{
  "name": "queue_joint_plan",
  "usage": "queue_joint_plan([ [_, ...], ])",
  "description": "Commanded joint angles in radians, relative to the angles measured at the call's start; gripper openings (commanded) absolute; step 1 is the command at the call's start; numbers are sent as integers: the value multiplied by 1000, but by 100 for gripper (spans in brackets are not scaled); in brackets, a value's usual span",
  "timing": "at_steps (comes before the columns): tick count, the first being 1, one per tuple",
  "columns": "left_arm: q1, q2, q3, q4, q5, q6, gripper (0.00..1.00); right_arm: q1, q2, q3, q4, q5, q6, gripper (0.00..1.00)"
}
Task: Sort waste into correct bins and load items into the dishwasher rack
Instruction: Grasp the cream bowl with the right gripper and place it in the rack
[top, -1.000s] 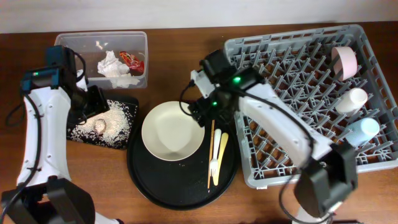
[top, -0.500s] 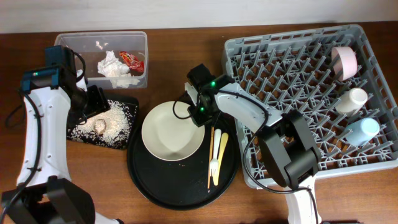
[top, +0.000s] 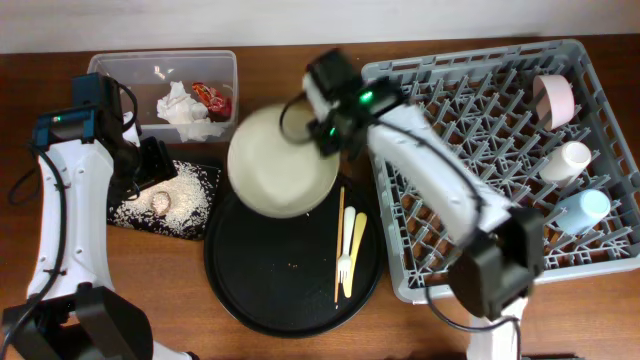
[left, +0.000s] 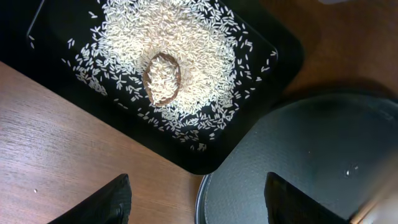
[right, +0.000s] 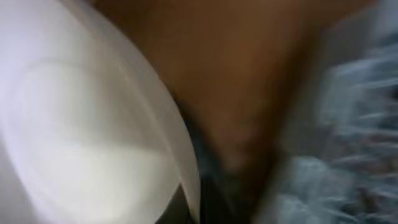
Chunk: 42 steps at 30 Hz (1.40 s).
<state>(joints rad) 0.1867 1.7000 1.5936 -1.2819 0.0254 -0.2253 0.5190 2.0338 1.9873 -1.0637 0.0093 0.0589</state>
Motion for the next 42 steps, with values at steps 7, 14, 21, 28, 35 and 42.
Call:
queue_joint_plan([
  [7,4,-18,11,2,-4,-6,68,-341,-79,170,119,911,3,4],
  [14,4,-18,11,2,-4,-6,68,-527,-1,133,168,1107,2,4],
  [21,4,-18,11,16,-4,-6,68,-541,17,-31,172,1056,34,4],
  [28,4,-18,11,17,-4,-6,68,-473,17,-73,163,1014,78,4],
  [35,4,-18,11,18,-4,-6,68,-402,17,-73,132,1011,81,4],
  [42,4,-18,11,24,-4,-6,68,-332,16,-72,1,843,116,22],
])
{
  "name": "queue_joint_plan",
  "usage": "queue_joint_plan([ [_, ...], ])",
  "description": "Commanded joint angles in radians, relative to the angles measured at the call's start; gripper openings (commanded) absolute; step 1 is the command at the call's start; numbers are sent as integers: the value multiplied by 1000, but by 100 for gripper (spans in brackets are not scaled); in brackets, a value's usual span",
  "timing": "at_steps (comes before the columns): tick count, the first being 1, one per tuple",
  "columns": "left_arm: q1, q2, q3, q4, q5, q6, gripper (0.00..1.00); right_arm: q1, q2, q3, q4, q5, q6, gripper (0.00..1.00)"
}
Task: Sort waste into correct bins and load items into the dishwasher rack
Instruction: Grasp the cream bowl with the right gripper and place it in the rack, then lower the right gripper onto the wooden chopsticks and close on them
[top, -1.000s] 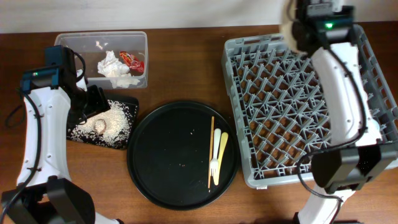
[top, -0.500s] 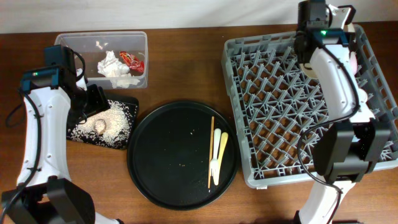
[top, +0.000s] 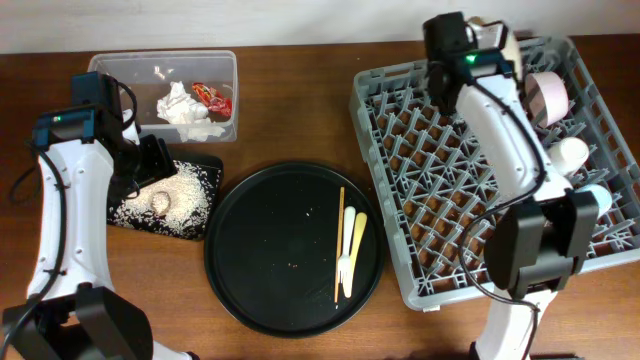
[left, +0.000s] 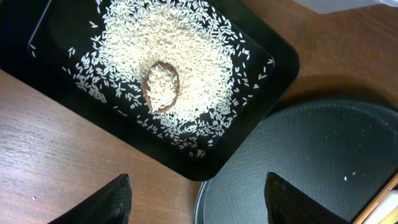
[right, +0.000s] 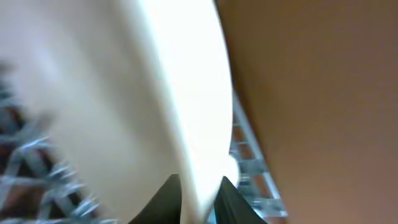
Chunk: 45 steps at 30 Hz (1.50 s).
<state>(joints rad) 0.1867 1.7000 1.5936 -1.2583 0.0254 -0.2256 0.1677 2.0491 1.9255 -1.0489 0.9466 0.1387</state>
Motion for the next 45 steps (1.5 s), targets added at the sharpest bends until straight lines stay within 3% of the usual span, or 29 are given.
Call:
queue_joint_plan([
  [1,4,-18,11,1,-4,-6,68,21,1,-11,-13,-94,35,22],
  [3,4,-18,11,1,-4,-6,68,22,1,-11,-33,-94,35,27],
  [4,4,-18,11,1,-4,-6,68,22,1,-11,-54,-94,35,40],
  [6,4,-18,11,6,-4,-6,68,22,0,-11,-71,-90,34,54],
  [9,4,-18,11,8,-4,-6,69,22,-55,-11,-89,-87,35,99],
  [13,4,-18,11,8,-4,-6,69,22,-175,-10,-127,-132,24,98],
  [18,4,-18,11,8,-4,-6,70,22,-329,-10,-183,-470,22,98],
  [25,4,-18,11,15,-4,-6,75,35,-340,-18,-413,-1203,-56,98],
  [29,4,-18,11,11,-3,-6,75,267,-339,-169,-355,-1209,26,98],
  [33,2,-18,11,5,-3,-6,75,460,-331,-490,-40,-1103,331,98],
  [36,-10,-18,11,0,-2,-6,76,500,-290,-704,256,-1092,420,91],
  [40,-61,-18,11,2,4,-6,75,500,-227,-742,357,-1092,438,83],
  [45,-77,-18,11,5,4,-6,75,536,-176,-742,385,-1104,474,82],
])
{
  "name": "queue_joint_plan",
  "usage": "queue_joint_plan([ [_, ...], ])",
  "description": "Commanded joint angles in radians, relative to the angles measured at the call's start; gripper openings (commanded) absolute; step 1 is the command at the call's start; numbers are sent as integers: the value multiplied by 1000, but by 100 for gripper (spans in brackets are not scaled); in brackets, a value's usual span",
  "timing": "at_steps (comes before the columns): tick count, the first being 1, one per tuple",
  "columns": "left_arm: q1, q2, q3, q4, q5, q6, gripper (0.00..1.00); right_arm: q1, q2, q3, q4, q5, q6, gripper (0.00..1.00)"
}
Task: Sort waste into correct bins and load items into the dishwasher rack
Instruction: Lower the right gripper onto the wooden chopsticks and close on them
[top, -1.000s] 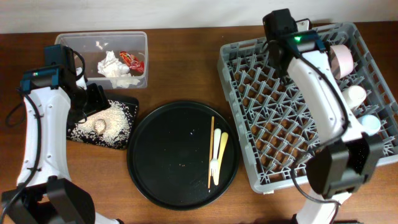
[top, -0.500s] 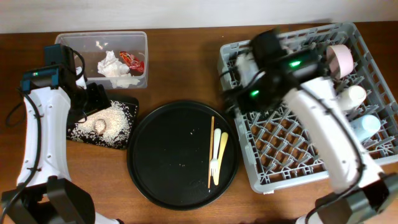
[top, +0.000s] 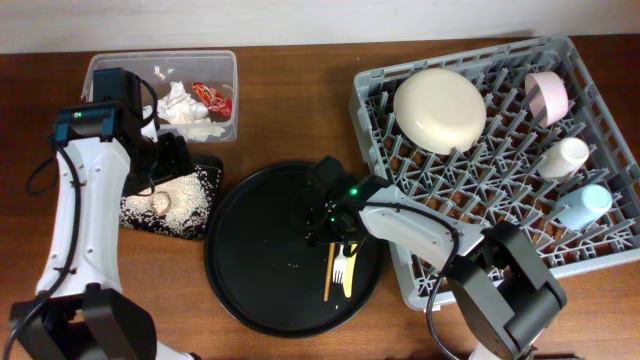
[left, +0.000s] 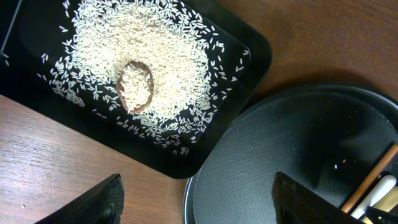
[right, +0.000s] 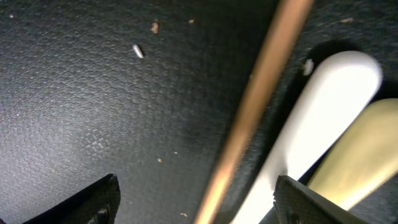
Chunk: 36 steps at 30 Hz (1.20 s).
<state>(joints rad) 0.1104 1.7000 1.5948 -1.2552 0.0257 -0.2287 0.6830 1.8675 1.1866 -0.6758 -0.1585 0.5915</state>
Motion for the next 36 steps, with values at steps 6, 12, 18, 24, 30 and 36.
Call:
queue_joint_plan([
  [6,-1,-18,10,2,3,-3,76,38,37,-4,44,67,103,68],
  [12,-1,-18,10,2,3,-3,76,108,37,133,-117,116,121,72],
  [18,-1,-18,10,4,3,-3,76,148,104,196,-130,161,124,73],
  [24,-1,-18,10,2,3,-3,76,163,247,269,-169,291,120,63],
  [30,-1,-18,10,2,3,-3,76,163,273,269,-174,291,120,31],
  [36,-1,-18,10,2,3,-3,76,163,273,269,-174,291,120,17],
])
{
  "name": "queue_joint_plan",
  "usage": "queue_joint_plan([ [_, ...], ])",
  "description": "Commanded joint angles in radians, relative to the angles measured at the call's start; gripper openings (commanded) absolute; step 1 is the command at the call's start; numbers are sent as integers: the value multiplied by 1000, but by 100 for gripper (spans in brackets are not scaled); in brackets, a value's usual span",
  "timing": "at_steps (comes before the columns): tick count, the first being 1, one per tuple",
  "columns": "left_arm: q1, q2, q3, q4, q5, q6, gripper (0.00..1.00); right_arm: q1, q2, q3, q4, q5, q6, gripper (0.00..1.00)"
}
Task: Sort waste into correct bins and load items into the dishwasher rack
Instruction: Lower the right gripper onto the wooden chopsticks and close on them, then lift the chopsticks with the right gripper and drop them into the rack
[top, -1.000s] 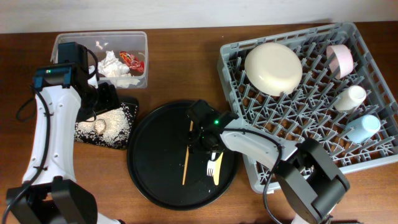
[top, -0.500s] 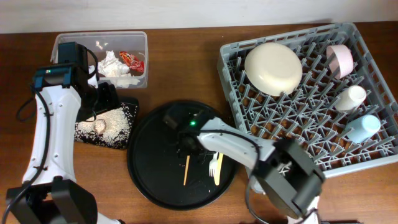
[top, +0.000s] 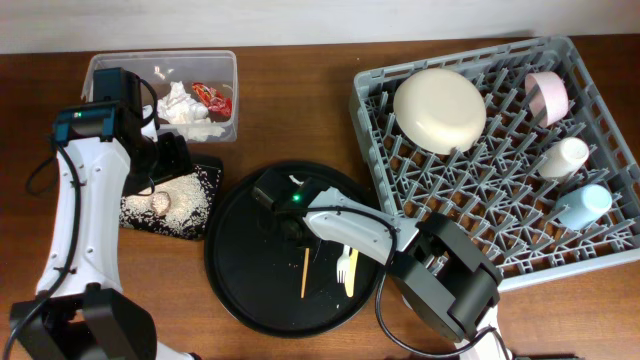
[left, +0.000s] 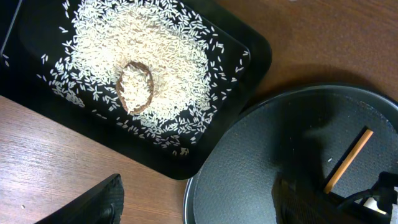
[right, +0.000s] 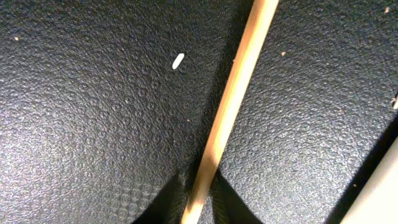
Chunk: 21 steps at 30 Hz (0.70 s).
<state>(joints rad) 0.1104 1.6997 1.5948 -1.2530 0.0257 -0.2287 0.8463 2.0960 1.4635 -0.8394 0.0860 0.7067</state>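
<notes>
A wooden chopstick (top: 304, 272) lies low over the round black tray (top: 250, 290), and my right gripper (top: 299, 240) is shut on its near end. In the right wrist view the chopstick (right: 233, 99) runs up from between the dark fingertips (right: 171, 196). A white fork (top: 342, 267) and a yellow utensil (top: 352, 270) lie just right of it. My left gripper (top: 172, 160) hangs open over the small black tray of rice (left: 37, 37); its fingers (left: 93, 202) hold nothing. A cream bowl (top: 440, 108) rests upside down in the grey rack (top: 480, 260).
A brown shell-like scrap (left: 135, 94) sits in the rice. A clear bin (top: 120, 65) at the back left holds crumpled tissue and a red wrapper. The rack also carries a pink cup (top: 552, 95), a white cup (top: 563, 158) and a blue cup (top: 583, 208).
My right gripper, open over the chopstick beside the fork, is now shut on it. The chopstick sits farther left, apart from the fork. The left arm has not moved.
My right gripper held the cream bowl above the round tray, then at the rack's far edge. Later the bowl lay upside down in the rack and the gripper stood open over the chopstick. Now it grips the chopstick. The left gripper stayed open over the rice tray.
</notes>
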Motion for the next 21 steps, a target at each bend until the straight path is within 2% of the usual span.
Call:
queue_joint_plan([
  [1,-1,-17,10,-1,3,-3,76,0,45,-8,-10,47,5,17],
  [2,-1,-17,10,-1,3,-3,76,0,45,-8,-10,47,5,13],
  [13,-1,-17,10,-1,3,-3,76,-2,25,42,-38,47,-27,4],
  [14,-2,-17,10,-1,3,-3,76,-2,-5,81,-51,47,-102,4],
  [17,-1,-17,10,-2,3,-3,76,-13,-92,166,-146,121,-147,4],
  [21,-1,-17,10,-3,3,-3,76,-149,-249,192,-217,134,-206,4],
])
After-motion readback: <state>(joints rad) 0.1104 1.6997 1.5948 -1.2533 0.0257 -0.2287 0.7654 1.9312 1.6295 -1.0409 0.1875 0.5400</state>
